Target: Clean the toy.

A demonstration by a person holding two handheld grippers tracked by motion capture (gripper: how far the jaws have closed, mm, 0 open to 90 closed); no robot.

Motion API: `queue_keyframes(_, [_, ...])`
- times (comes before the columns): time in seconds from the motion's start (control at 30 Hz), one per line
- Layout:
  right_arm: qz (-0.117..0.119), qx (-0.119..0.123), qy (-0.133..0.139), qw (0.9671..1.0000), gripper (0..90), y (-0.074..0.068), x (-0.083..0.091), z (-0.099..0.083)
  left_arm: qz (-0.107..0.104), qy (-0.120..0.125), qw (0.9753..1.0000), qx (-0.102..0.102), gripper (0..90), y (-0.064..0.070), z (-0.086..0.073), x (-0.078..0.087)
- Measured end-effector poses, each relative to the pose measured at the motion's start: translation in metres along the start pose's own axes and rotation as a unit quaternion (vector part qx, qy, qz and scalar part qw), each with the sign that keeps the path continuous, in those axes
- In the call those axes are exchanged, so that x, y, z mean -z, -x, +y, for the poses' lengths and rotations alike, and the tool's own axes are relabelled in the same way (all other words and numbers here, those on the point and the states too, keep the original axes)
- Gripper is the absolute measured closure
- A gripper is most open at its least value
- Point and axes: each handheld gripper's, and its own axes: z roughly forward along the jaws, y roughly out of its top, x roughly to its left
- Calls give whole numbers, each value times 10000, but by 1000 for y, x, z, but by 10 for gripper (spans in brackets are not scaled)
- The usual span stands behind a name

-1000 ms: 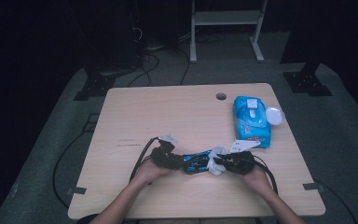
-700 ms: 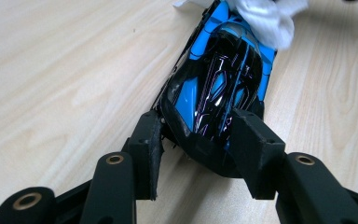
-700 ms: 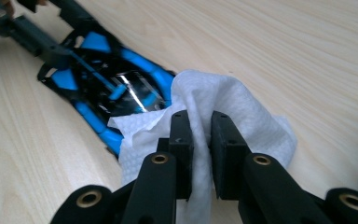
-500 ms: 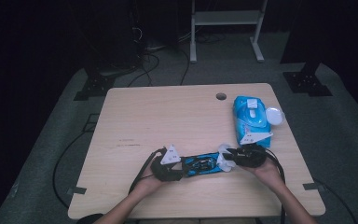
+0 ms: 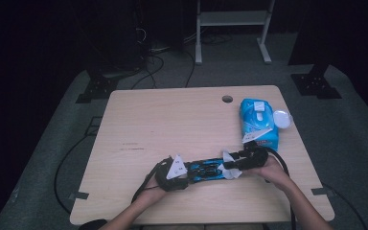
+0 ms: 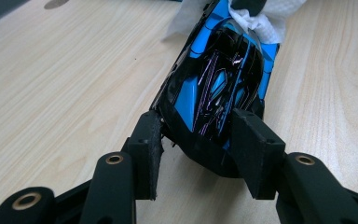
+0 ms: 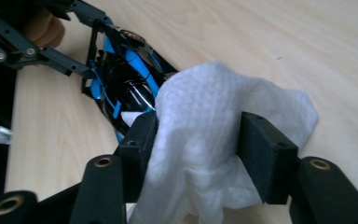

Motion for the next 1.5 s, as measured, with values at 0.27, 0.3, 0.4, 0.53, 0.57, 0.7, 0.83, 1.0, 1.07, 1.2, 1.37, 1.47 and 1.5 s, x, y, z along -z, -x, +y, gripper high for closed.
queue_keyframes(0.27, [258,106,34,9996,524,0,-4,-3,-301,-195,9979,531,328,-9,-1,-1])
queue_keyframes(0.3, [258,106,34,9996,524,0,-4,-3,-453,-78,9956,819,328,-13,-2,-2])
queue_keyframes(0.4, [147,475,130,9987,553,-9,1,-6,-987,-9,9862,1333,244,-28,-4,-8])
queue_keyframes(0.53, [116,672,276,9973,585,-15,3,-11,-1437,-68,9780,1509,241,-36,-2,-18])
queue_keyframes(0.57, [107,796,312,9963,599,-19,5,-14,-1649,-131,9752,1469,250,-37,0,-25])
queue_keyframes(0.7, [74,958,278,9950,610,-23,7,-15,-1862,-151,9757,1143,392,-29,5,-29])
queue_keyframes(0.83, [-135,1203,190,9925,609,-31,9,-14,-1839,-93,9777,1013,423,-29,6,-27])
queue_keyframes(1.0, [-535,1552,175,9863,605,-39,7,-8,-1666,197,9805,1025,495,-41,7,-19])
queue_keyframes(1.07, [-868,1734,225,9808,595,-40,0,3,-1512,254,9838,933,496,-48,8,-17])
queue_keyframes(1.2, [-1135,1723,251,9782,576,-34,-13,20,-1214,339,9873,963,492,-62,5,-15])
queue_keyframes(1.37, [-1278,1570,253,9790,547,-27,-33,27,-1007,268,9881,1133,492,-72,-9,-16])
queue_keyframes(1.47, [-1314,1544,170,9791,522,-28,-34,28,-970,210,9895,1049,498,-69,-10,-15])
queue_keyframes(1.5, [-1289,1497,179,9801,516,-28,-33,27,-956,207,9896,1057,488,-68,-10,-14])
